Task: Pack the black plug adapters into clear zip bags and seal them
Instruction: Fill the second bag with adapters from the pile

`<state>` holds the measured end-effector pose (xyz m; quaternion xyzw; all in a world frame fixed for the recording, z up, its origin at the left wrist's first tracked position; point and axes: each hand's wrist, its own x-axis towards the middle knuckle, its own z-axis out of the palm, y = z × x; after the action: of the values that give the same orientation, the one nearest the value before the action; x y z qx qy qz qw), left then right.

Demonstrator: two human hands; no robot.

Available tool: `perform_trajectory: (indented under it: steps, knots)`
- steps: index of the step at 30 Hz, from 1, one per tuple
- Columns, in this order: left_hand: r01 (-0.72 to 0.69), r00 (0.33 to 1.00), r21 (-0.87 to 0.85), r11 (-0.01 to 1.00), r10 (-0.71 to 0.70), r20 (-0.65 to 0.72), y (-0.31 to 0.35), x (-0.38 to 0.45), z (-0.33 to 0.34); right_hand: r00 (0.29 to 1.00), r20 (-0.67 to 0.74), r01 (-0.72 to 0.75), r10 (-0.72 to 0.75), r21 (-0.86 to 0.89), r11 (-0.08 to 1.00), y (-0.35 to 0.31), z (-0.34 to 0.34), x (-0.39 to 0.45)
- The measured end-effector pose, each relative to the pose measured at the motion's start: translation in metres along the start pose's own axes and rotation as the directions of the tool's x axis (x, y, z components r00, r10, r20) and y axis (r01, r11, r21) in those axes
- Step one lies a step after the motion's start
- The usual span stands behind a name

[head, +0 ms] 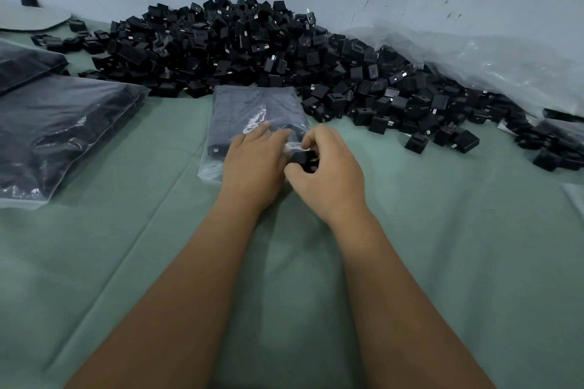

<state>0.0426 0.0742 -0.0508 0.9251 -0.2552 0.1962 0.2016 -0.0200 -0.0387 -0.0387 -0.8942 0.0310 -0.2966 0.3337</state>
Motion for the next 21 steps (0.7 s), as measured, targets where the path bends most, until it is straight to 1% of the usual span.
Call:
perform_trajectory:
  steps: [2,3,4,6,8,14,16,19,21]
  knots:
    - [0.037,0.999,-0.073,0.997,-0.038,-0.011,-0.001,0.000,0.000,0.999,-0.029,0.014,-0.021,-0.217,0.976,0.003,0.000,0.003]
    - [0.048,0.999,-0.093,0.995,-0.049,-0.018,-0.001,0.001,-0.001,0.998,-0.039,0.032,-0.045,-0.299,0.954,0.005,-0.001,0.005]
    - [0.050,0.998,-0.092,0.995,-0.052,-0.020,-0.001,0.001,-0.001,0.997,-0.037,0.048,-0.066,-0.361,0.931,0.007,-0.001,0.006]
    - [0.046,0.999,-0.074,0.996,-0.047,-0.011,-0.001,0.000,0.000,0.997,-0.008,0.061,-0.071,-0.432,0.900,0.009,0.000,0.008]
    - [0.045,0.999,-0.061,0.997,-0.044,0.009,-0.002,0.000,0.000,0.998,0.022,0.059,-0.056,-0.444,0.894,0.010,-0.001,0.007]
    - [0.012,1.000,-0.058,0.998,-0.011,0.013,-0.003,-0.002,0.001,0.998,0.067,0.041,-0.017,-0.371,0.928,0.013,-0.005,0.008]
    - [0.002,1.000,-0.067,0.998,-0.001,0.013,-0.004,-0.004,0.002,0.999,0.040,0.014,0.001,-0.370,0.929,0.013,-0.002,0.009]
    - [-0.004,1.000,-0.081,0.997,0.006,0.028,-0.006,-0.004,0.002,0.999,-0.038,-0.028,0.015,-0.373,0.928,0.014,0.001,0.010]
    - [0.003,0.999,-0.090,0.996,0.000,0.036,-0.006,-0.004,0.002,0.999,-0.041,-0.045,0.033,-0.349,0.936,0.017,0.001,0.009]
